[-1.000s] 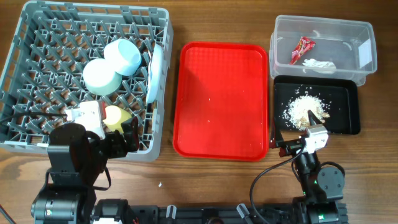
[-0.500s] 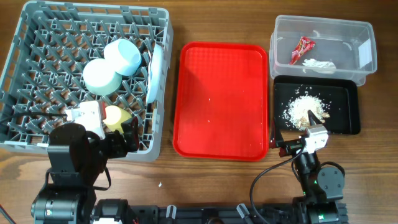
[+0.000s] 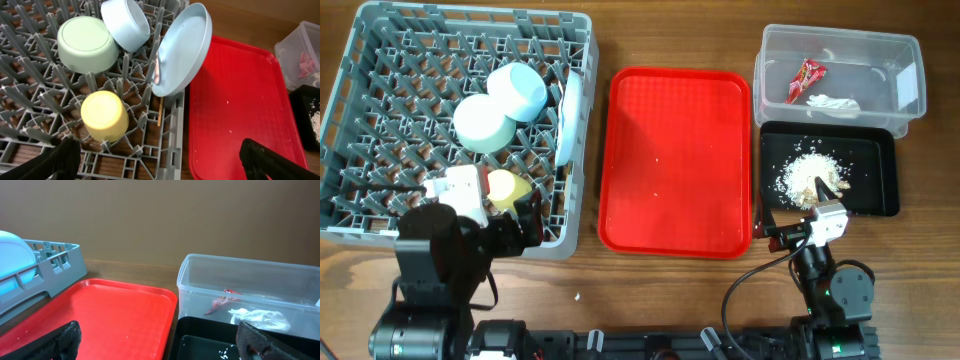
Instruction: Sort waste into correct bins and load items into the dishwasher rack
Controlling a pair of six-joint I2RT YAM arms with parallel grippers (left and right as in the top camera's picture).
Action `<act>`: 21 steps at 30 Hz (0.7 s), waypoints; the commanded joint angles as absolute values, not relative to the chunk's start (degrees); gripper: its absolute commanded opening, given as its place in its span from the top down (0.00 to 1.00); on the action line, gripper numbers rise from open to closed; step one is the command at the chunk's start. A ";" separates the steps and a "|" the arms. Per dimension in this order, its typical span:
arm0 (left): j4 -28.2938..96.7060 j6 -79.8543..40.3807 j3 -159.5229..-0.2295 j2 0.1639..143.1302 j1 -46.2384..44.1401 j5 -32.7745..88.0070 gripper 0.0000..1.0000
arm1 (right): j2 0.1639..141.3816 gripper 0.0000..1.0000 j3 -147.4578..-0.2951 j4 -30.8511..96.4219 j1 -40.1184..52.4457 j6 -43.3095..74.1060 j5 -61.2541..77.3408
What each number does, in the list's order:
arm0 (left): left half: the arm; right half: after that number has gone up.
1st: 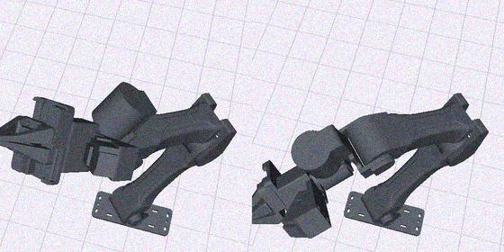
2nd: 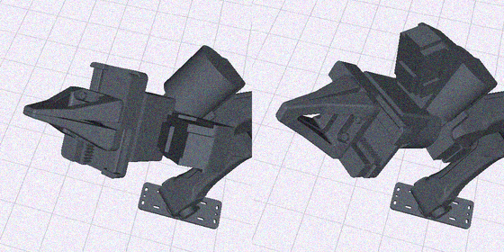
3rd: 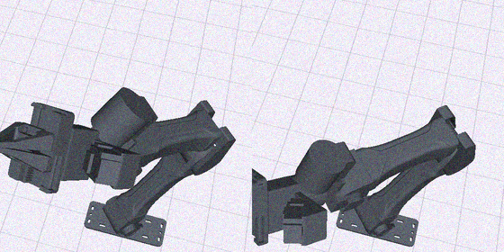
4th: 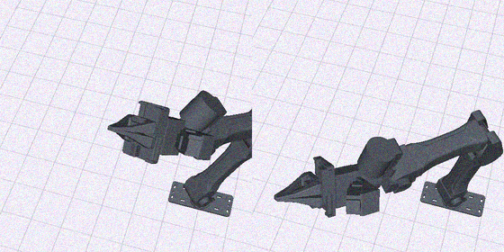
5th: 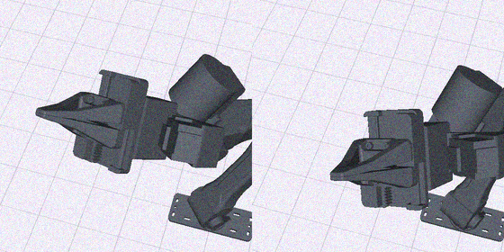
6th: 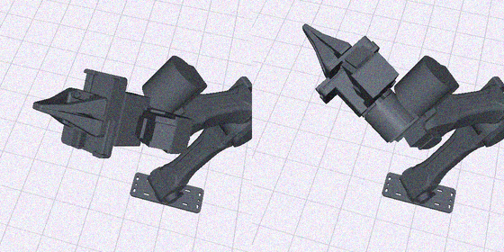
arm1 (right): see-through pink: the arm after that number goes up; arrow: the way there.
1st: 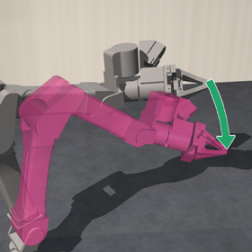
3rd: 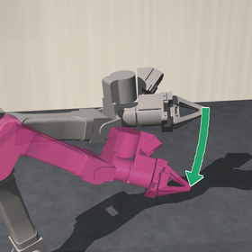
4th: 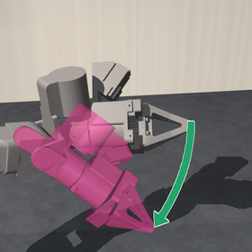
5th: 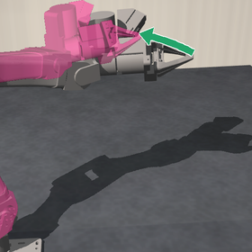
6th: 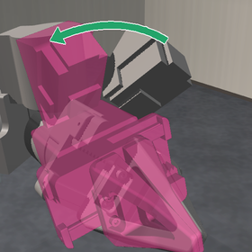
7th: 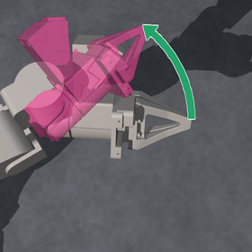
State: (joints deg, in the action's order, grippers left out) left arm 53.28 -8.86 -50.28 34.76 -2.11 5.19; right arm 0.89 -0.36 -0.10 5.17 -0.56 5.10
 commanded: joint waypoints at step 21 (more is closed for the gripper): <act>4.23 -9.41 -5.32 0.19 1.48 7.01 0.00 | 0.27 0.00 -0.30 -0.32 5.02 -0.67 5.80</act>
